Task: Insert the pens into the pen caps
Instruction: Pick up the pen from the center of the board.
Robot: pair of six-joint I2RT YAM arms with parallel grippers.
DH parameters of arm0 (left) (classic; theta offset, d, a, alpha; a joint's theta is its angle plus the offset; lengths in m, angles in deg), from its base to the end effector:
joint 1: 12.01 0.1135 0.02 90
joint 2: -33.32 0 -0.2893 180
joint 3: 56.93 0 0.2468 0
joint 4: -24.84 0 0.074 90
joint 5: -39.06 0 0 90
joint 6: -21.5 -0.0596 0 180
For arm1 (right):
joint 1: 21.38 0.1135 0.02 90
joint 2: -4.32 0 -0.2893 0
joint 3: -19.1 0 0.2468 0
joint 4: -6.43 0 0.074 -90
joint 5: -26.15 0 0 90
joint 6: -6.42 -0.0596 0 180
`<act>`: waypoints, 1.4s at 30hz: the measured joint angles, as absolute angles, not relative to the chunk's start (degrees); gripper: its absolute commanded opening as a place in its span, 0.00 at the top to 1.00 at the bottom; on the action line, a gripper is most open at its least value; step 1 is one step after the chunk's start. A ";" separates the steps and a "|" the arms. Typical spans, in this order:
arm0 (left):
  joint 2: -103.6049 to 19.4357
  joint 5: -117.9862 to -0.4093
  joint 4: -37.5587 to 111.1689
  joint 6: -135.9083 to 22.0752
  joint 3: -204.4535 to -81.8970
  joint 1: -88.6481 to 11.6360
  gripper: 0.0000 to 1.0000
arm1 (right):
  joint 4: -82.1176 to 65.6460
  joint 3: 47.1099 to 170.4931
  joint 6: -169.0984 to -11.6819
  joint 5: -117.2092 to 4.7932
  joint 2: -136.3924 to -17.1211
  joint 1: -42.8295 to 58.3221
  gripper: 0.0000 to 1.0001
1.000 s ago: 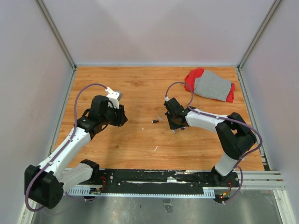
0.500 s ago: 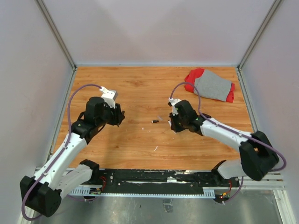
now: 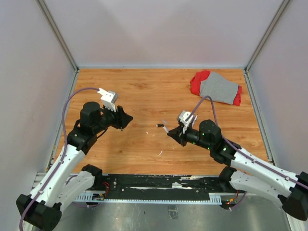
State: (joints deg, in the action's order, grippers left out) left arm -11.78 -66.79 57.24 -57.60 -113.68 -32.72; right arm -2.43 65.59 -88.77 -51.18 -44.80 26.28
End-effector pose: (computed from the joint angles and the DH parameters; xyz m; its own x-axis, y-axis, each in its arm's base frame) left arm 0.1629 -0.0790 0.3217 -0.4349 -0.0300 -0.9000 0.5060 0.8186 -0.2718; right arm 0.1296 0.1616 0.2946 -0.2119 -0.1016 -0.9720 -0.8502 0.5095 0.1322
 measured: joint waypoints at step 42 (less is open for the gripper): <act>-25.86 -67.21 62.37 -54.21 -118.38 -58.90 0.50 | 1.55 63.34 -17.73 -79.51 -53.45 57.84 1.00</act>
